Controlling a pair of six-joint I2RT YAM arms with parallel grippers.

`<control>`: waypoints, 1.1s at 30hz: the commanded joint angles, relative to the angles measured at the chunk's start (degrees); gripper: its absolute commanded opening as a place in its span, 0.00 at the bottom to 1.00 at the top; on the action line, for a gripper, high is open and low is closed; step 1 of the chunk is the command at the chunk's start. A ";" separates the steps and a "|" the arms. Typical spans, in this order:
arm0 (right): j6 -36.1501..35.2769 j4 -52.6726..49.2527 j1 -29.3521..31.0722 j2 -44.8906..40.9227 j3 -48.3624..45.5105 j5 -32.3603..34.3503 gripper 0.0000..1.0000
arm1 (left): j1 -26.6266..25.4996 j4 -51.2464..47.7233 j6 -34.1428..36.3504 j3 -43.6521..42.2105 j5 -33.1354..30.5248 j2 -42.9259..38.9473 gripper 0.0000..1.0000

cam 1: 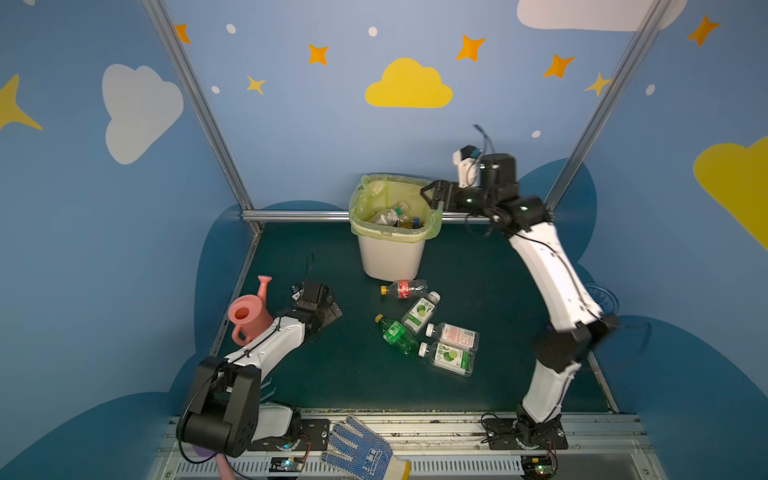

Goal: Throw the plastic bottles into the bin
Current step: 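Swing the right gripper back down while the left gripper reaches into the pile, then lower the left gripper and close it on the lime-label bottle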

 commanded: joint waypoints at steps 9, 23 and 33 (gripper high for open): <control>7.37 12.03 -11.68 -19.25 -35.26 1.04 0.98 | -8.33 -2.74 5.29 3.13 -6.97 -3.75 1.00; 13.90 12.82 -20.06 -30.40 -74.90 -2.41 0.98 | -25.64 -7.44 14.72 12.57 -14.01 -0.75 1.00; 16.95 13.96 -26.13 -33.81 -81.72 -3.97 0.98 | -39.50 -15.80 23.59 29.47 -14.70 18.11 1.00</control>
